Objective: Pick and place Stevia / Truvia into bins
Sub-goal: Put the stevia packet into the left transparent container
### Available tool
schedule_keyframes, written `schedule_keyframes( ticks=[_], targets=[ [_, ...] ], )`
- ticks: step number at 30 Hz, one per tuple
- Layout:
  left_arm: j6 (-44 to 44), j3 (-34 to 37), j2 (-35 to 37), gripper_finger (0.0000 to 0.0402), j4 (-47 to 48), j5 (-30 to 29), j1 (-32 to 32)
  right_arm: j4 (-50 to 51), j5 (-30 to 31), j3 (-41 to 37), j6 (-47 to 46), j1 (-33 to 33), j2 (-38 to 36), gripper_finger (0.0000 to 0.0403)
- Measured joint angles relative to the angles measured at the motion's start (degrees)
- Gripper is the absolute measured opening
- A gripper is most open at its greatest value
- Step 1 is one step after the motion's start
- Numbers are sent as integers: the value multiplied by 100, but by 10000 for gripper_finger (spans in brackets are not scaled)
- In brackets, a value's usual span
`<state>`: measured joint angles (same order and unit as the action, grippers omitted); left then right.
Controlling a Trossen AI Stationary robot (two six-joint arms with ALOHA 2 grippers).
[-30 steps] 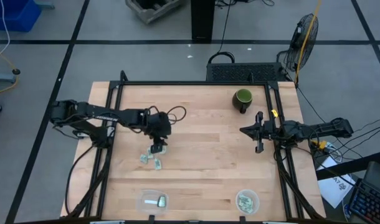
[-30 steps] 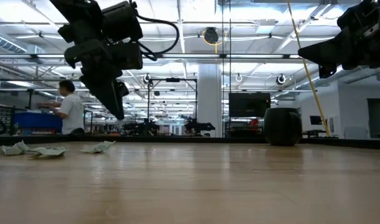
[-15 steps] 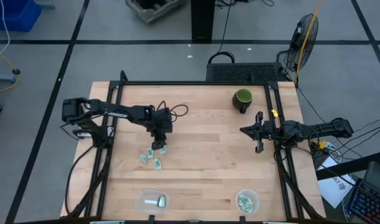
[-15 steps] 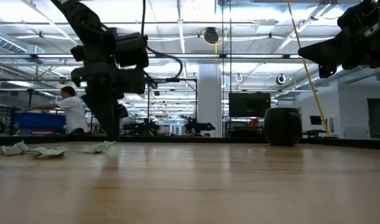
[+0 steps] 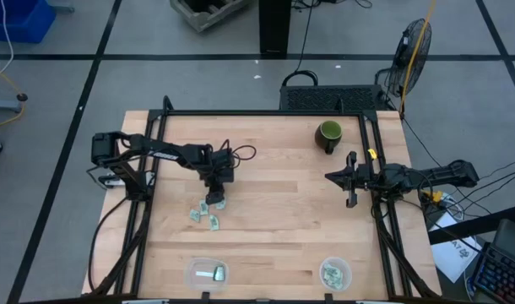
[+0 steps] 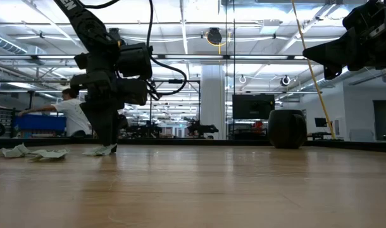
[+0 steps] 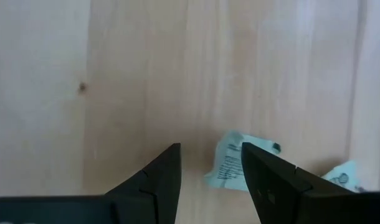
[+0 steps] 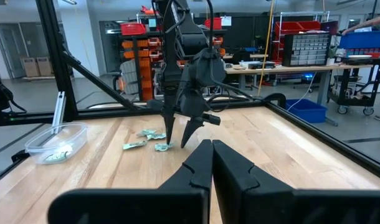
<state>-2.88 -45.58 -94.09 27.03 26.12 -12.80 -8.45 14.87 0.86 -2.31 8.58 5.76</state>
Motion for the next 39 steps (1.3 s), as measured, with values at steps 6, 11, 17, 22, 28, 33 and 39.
schedule_keyframes(
  ticks=[6,11,17,22,28,33,39],
  targets=[
    [82,13,3,172,70,196,104,-2,1,0,-2,1,-1,4],
    [124,13,3,172,8,171,238,-2,0,0,0,2,0,4],
    [142,13,3,116,-21,106,332,-2,1,0,0,2,0,4],
    [111,13,5,28,-55,82,324,-2,2,0,-2,0,0,4],
    [86,13,7,16,-41,89,328,-2,1,0,0,0,-1,4],
    [206,13,36,7,103,626,346,-2,0,0,0,2,-2,4],
    [400,11,567,10,75,850,702,-2,1,0,-1,1,-2,4]
  ],
)
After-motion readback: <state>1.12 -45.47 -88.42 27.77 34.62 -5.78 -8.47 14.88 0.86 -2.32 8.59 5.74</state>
